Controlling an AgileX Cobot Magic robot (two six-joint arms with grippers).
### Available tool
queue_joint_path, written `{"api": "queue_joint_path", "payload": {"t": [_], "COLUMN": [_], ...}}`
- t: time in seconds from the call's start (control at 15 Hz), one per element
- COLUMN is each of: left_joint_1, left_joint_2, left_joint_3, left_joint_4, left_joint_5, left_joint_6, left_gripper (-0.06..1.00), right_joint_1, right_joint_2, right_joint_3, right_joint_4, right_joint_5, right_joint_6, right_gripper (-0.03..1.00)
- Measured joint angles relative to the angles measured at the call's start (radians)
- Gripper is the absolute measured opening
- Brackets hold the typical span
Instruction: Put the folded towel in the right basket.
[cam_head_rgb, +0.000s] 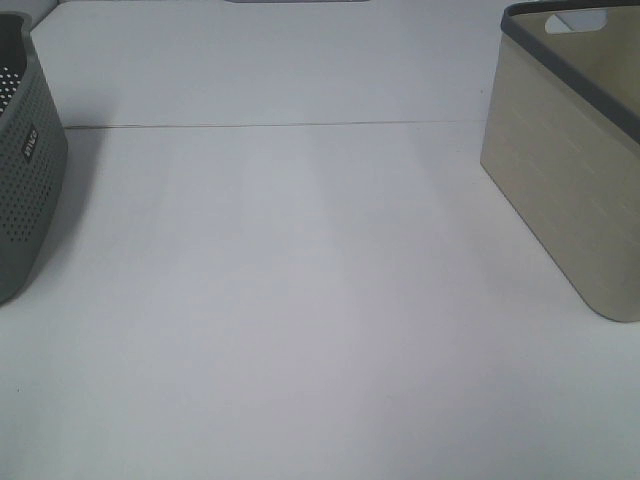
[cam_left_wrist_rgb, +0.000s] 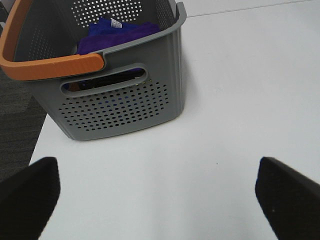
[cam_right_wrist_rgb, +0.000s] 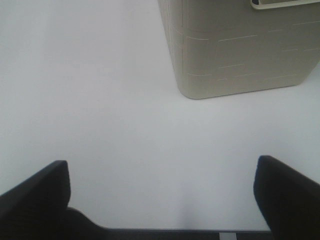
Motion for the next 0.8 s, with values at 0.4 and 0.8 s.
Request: {"api": "queue_joint_path", "payload": {"t": [0.4,0.8], "left_joint_1": [0.000,0.000], "left_joint_2": [0.000,0.000], "left_joint_3": [0.000,0.000], "left_joint_4": [0.000,0.000], "left_joint_5": [0.000,0.000], "left_joint_6": [0.000,0.000], "left_gripper": [0.99,0.99], "right_joint_1": [0.000,0.000], "right_joint_2": [0.000,0.000], "right_joint_3": [0.000,0.000], "right_joint_4": [0.004,0.004], "right_joint_5": [0.000,0.000], "right_joint_6": [0.000,0.000], "right_gripper": [0.95,0.95]}}
